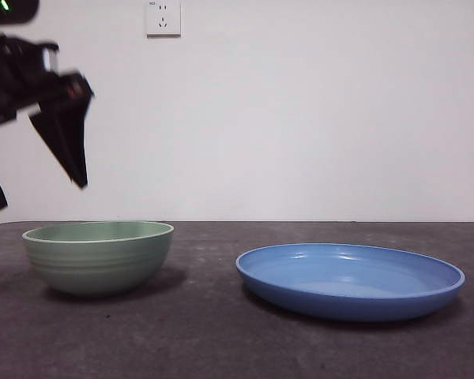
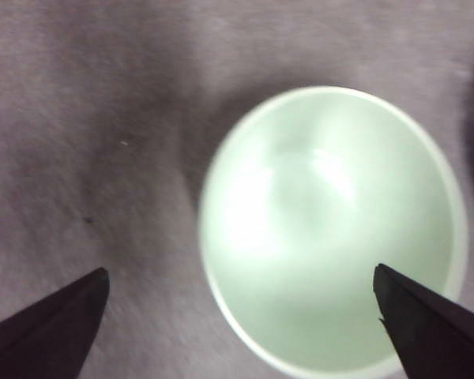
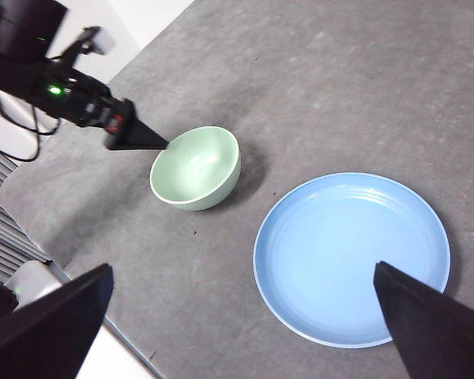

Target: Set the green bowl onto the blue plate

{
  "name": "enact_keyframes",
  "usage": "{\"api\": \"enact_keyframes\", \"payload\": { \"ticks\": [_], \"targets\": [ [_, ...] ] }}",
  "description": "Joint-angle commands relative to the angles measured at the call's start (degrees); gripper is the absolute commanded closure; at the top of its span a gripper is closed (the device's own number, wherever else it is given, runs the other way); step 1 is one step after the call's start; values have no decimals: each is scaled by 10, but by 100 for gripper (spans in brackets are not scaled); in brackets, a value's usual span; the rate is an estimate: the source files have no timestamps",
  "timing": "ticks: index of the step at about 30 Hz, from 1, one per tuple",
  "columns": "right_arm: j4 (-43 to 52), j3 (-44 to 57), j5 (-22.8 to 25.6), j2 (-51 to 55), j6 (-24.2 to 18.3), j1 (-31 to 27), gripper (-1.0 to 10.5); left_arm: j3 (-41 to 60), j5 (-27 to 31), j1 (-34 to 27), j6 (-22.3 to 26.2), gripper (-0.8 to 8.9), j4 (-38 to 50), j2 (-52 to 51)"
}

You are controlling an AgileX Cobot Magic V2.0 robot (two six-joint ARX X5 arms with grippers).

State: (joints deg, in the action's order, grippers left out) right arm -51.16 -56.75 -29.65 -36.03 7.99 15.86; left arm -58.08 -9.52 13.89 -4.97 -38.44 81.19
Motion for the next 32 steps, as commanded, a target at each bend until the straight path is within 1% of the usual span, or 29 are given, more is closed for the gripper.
{"api": "enact_keyframes", "payload": {
  "ticks": [1, 7, 10, 14, 16, 18, 20, 21, 26, 32],
  "targets": [
    [5, -10, 1, -2, 6, 3, 348, -13, 21, 0, 9, 199, 20, 38],
    [5, -10, 1, -2, 6, 3, 348, -13, 23, 0, 9, 206, 38, 90],
    [5, -10, 1, -2, 5, 3, 348, -13, 23, 0, 9, 275, 38, 108],
    [5, -10, 1, -2, 5, 3, 348, -13, 23, 0, 9, 393, 38, 112],
    [5, -10, 1, -2, 5, 3, 348, -13, 23, 0, 9, 489, 37, 112],
    [5, -10, 1, -2, 5, 3, 348, -13, 23, 0, 9, 606, 37, 112],
    [5, -10, 1, -2, 5, 3, 348, -13, 22, 0, 9, 694, 37, 112],
    [5, -10, 1, -2, 5, 3, 348, -13, 22, 0, 9, 719, 37, 112],
    [5, -10, 1, -2, 5, 3, 348, -13, 22, 0, 9, 801, 38, 112],
    [5, -10, 1, -2, 5, 3, 348, -15, 22, 2, 2, 799, 35, 112]
  ]
}}
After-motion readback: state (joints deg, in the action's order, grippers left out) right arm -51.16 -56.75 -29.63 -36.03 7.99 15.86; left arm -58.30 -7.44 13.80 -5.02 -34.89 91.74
